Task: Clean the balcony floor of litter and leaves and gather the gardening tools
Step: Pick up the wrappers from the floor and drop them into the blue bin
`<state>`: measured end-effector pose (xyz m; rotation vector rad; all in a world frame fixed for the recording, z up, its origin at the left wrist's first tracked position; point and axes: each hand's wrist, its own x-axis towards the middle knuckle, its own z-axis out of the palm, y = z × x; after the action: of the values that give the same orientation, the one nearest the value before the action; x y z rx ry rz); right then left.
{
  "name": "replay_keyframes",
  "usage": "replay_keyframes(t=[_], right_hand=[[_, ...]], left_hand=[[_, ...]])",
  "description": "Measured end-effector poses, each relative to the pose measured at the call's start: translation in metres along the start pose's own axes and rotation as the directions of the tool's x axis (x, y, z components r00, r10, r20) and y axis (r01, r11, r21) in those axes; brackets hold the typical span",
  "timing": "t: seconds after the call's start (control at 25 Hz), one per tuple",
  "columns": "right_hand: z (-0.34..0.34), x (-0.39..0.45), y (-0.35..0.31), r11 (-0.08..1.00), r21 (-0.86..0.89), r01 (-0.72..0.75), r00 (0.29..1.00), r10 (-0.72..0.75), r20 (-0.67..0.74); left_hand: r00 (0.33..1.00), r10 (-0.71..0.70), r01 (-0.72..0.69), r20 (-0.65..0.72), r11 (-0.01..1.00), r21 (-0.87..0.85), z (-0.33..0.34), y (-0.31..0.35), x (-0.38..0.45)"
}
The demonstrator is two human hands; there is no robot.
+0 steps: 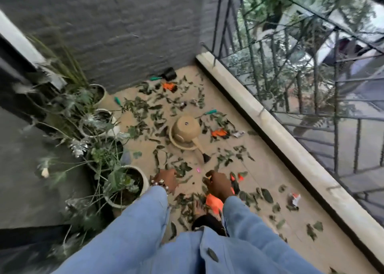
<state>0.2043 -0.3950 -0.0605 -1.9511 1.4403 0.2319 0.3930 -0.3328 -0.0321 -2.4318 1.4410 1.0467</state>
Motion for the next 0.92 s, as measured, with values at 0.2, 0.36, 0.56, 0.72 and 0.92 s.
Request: replay_keyframes(t=[0.2, 0.36, 0.56, 0.72, 0.92], right_hand=[[-0.05, 0.1, -0.037, 0.991, -0.056, 0.119, 0.992, -0.118, 0.034], [-0.071, 0.15, -0.071, 0.987, -0.098, 0.123, 0.991, -0.118, 0.063], [-0.082, 0.22, -0.108, 0.986, -0.105, 0.128, 0.986, -0.116, 0.117], [-0.094, 0.302, -0.156, 0.995, -0.073, 0.072, 0.991, -0.063, 0.115], [-0.118, 0.401, -0.25, 0.998, -0.06, -0.002, 0.998, 0.005, 0.057]], left_hand=[[0.987, -0.14, 0.126, -0.075, 0.978, -0.164, -0.046, 0.001, 0.057], [0.971, -0.232, 0.212, -0.063, 0.951, -0.225, -0.078, -0.009, 0.094], [0.963, -0.256, 0.225, -0.091, 0.94, -0.257, -0.123, -0.027, 0.156], [0.975, -0.218, 0.202, -0.052, 0.956, -0.214, -0.171, -0.063, 0.231], [0.979, -0.176, 0.161, -0.1, 0.977, -0.142, -0.282, -0.117, 0.329]])
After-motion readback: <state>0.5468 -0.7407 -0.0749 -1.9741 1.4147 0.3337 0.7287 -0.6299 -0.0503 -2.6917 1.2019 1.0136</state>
